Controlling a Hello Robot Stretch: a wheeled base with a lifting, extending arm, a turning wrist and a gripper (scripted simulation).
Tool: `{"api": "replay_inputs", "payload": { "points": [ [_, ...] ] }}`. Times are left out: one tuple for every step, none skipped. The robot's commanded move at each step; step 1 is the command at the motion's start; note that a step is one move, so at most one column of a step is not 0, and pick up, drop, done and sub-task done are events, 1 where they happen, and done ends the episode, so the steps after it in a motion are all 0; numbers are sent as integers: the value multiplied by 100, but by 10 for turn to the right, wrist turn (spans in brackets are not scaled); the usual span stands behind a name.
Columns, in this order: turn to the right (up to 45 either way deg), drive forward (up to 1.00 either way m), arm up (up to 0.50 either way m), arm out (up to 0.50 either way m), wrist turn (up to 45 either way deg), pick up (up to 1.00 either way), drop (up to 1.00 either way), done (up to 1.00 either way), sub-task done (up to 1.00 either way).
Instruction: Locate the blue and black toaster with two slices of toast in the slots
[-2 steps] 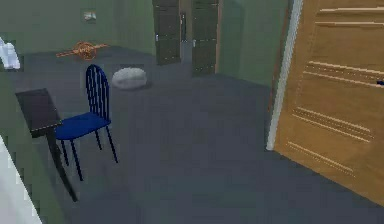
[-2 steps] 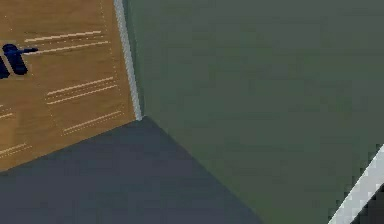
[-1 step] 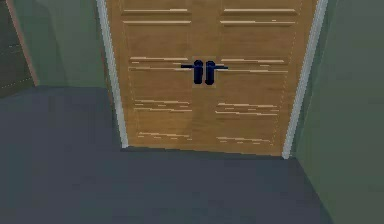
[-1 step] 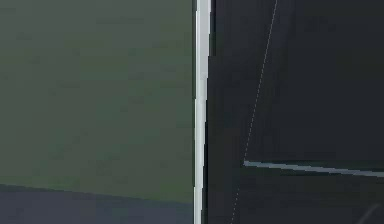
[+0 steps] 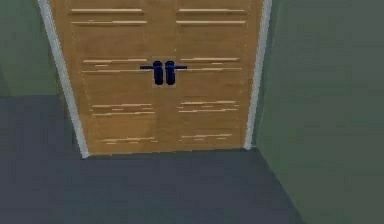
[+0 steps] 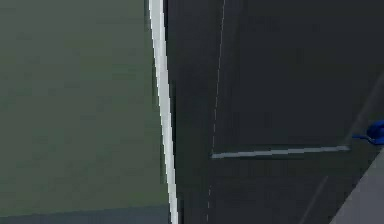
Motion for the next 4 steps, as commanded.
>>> {"api": "replay_inputs", "payload": {
  "points": [
    [0,45,0,0,0,0,0,0,0],
    [-450,0,0,0,0,0,0,0,0],
    [-270,0,0,0,0,0,0,0,0],
    [0,100,0,0,0,0,0,0,0]
  ]
}}
